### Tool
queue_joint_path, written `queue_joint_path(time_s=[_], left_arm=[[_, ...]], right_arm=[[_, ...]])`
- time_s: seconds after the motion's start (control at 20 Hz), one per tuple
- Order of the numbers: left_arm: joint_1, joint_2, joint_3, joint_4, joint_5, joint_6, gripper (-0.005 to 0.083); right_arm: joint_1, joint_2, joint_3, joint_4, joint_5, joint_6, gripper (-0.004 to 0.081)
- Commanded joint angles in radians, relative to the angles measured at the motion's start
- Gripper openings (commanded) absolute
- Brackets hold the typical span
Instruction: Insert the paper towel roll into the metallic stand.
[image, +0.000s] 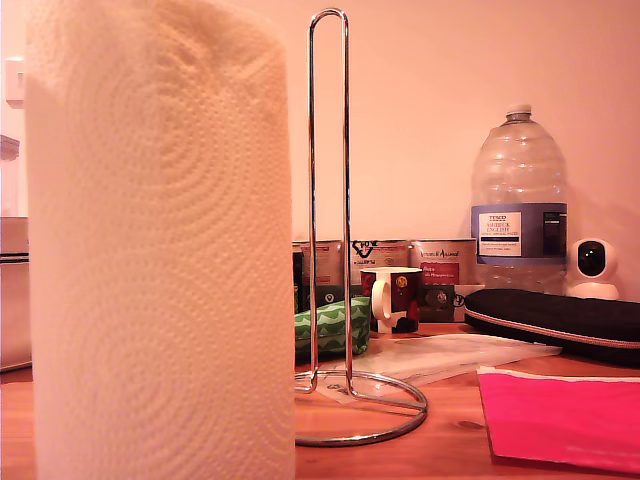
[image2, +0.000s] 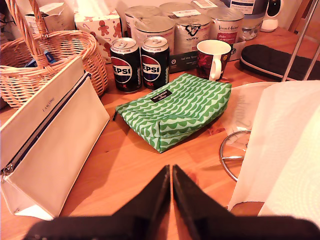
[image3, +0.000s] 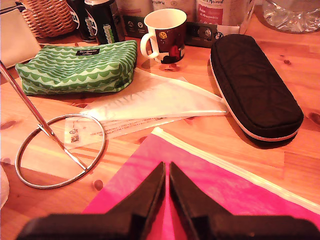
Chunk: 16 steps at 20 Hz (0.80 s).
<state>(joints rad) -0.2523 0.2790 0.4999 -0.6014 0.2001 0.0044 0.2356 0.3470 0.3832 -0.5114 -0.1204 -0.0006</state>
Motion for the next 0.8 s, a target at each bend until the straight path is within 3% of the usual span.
queue_joint_path(time_s=[0.0,0.35,0.5,0.75], left_arm=[[0.001,0.002,-0.011,0.131,0.005,-0.005,-0.0021],[0.001,0.002,-0.011,0.132,0.021,-0.005,-0.0021],[0.001,0.002,-0.009,0.132,0.101,0.013,-0.0021],[0.000,0.005,0.035,0.119,0.251,0.172,-0.0015]], right_arm=[[-0.002,0.003,-0.009,0.074,0.000,0.001,-0.0011],[-0.002,0.003,-0.009,0.078,-0.001,0.001,-0.0011],[-0.002,0.003,-0.009,0.106,-0.032,0.031,-0.0011],[0.010,0.013,-0.009,0.110,-0.136,0.083,-0.0011]])
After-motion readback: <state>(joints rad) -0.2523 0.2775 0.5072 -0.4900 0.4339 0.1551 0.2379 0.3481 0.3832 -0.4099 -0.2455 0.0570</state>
